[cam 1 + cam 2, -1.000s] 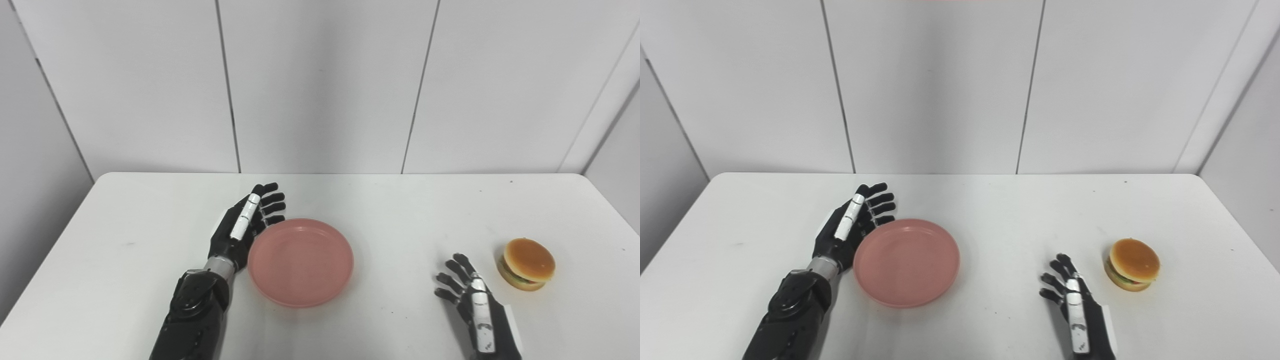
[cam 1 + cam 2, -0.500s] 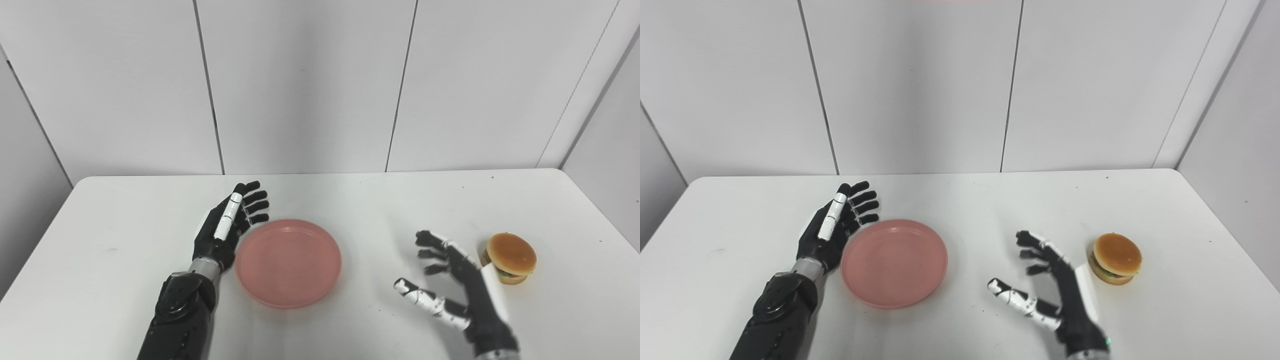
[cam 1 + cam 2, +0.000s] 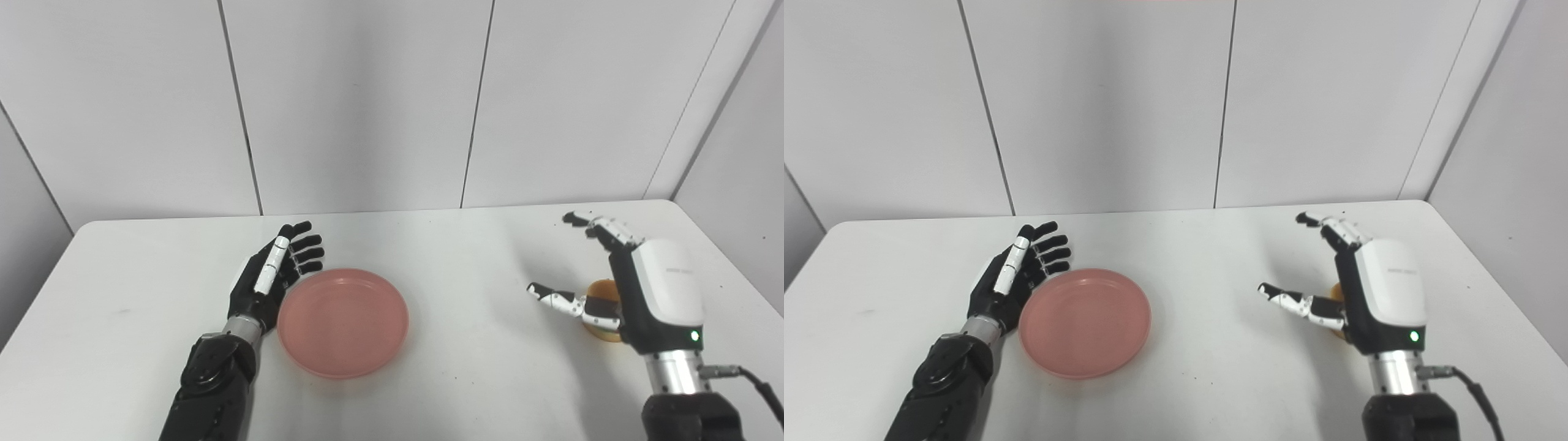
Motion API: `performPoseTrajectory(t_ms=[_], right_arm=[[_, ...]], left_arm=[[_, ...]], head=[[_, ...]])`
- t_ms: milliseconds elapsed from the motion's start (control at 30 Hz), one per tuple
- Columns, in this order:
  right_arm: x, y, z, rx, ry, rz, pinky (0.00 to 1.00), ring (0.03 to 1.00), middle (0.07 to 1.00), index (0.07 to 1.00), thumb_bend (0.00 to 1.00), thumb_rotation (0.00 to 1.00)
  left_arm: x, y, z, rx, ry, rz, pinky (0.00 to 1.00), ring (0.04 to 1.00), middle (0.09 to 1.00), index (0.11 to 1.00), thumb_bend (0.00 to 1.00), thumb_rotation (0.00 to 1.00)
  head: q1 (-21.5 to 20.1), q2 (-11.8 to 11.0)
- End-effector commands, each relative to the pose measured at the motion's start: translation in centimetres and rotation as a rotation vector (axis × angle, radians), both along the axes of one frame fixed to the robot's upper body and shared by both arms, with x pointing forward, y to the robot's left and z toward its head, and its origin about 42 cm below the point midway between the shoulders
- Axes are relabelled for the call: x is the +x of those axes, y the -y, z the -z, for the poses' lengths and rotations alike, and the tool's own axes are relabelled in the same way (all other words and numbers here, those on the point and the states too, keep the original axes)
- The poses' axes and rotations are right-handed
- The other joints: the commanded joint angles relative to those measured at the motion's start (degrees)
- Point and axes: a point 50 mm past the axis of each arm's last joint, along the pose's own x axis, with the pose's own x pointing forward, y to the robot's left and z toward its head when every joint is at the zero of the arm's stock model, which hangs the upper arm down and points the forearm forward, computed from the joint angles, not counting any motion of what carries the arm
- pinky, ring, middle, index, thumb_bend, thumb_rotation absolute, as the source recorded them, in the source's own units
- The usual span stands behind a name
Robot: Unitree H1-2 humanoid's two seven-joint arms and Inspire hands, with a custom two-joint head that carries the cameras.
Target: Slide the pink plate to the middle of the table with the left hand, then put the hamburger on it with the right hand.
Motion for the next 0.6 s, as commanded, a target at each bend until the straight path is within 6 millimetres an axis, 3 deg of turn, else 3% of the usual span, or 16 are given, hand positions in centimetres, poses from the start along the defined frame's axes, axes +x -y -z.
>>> performPoseTrajectory(t_ms=[0,100,300,400,567], right_arm=[[0.4,1.2,-1.1,-0.05,0.024,0.045,0.63,0.703,0.706,0.624,0.7,0.49],[1.2,2.8,-0.9,-0.076,-0.012,0.101,0.66,0.716,0.709,0.605,0.71,0.47],[2.9,5.2,0.0,-0.097,-0.066,0.14,0.69,0.743,0.73,0.653,0.71,0.48],[3.8,5.8,0.9,-0.096,-0.112,0.152,0.71,0.745,0.73,0.66,0.71,0.49],[5.1,6.1,2.9,-0.072,-0.219,0.162,0.64,0.734,0.728,0.667,0.75,0.42]], left_arm=[[0.2,0.0,-0.2,-0.018,-0.002,0.013,0.67,0.688,0.705,0.729,0.74,0.72],[0.1,-0.1,0.0,-0.024,-0.009,0.016,0.67,0.691,0.706,0.73,0.73,0.72],[0.1,-0.3,-0.1,-0.006,-0.001,0.018,0.67,0.69,0.715,0.736,0.74,0.74],[0.1,-0.4,-0.2,-0.015,-0.005,0.015,0.67,0.682,0.705,0.733,0.74,0.74],[-0.1,-0.6,-0.6,-0.011,-0.002,0.018,0.67,0.684,0.704,0.735,0.74,0.73]], head=[[-0.02,-0.59],[-0.19,-0.66],[0.18,-0.08],[-0.18,0.17],[-0.6,1.47]])
